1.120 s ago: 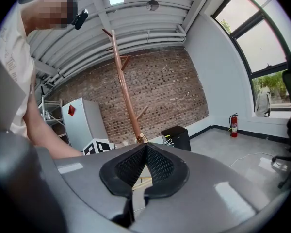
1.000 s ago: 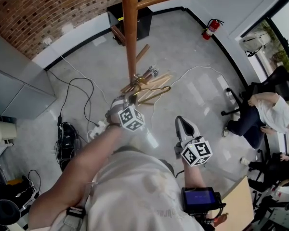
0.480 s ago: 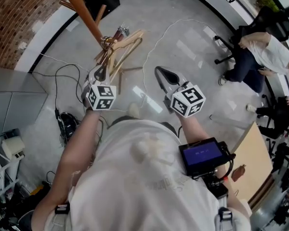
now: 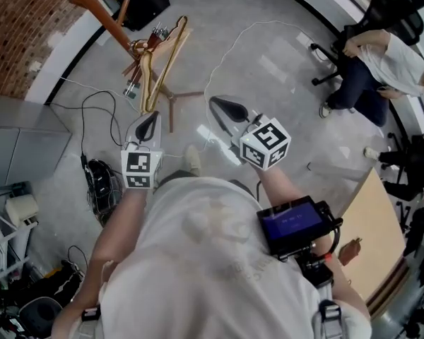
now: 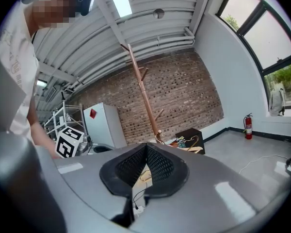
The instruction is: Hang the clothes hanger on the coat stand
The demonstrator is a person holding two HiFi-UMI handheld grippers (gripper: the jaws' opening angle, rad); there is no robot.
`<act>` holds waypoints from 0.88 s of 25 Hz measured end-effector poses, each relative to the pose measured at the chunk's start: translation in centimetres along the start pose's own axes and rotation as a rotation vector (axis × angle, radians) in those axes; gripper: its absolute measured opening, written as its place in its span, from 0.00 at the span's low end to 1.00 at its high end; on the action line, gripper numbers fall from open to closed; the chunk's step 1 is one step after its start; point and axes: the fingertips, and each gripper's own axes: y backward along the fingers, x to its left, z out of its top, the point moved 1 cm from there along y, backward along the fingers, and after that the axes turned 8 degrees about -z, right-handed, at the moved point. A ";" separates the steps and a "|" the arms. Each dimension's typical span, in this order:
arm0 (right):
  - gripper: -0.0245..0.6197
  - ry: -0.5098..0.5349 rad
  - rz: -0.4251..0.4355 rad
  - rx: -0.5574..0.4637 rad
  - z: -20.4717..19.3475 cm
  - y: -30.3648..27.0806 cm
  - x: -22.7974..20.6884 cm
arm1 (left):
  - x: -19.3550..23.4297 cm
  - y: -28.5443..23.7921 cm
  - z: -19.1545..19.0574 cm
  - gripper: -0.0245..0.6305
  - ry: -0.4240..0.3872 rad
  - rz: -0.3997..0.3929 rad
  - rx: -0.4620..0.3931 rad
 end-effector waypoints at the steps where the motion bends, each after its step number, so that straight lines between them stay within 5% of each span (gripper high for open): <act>1: 0.06 0.005 0.015 0.002 -0.4 1.0 0.2 | -1.4 0.3 0.0 0.04 0.037 -0.014 -0.012; 5: 0.06 0.018 0.043 -0.001 -1.7 4.4 0.6 | -5.9 1.3 0.3 0.04 0.094 -0.061 -0.047; 11: 0.06 0.002 0.058 0.003 -3.4 7.9 2.7 | -11.4 3.9 -0.8 0.04 0.073 -0.190 -0.052; 22: 0.06 -0.004 0.090 -0.016 -4.9 11.3 5.9 | -13.9 7.8 -2.8 0.04 0.100 -0.153 -0.041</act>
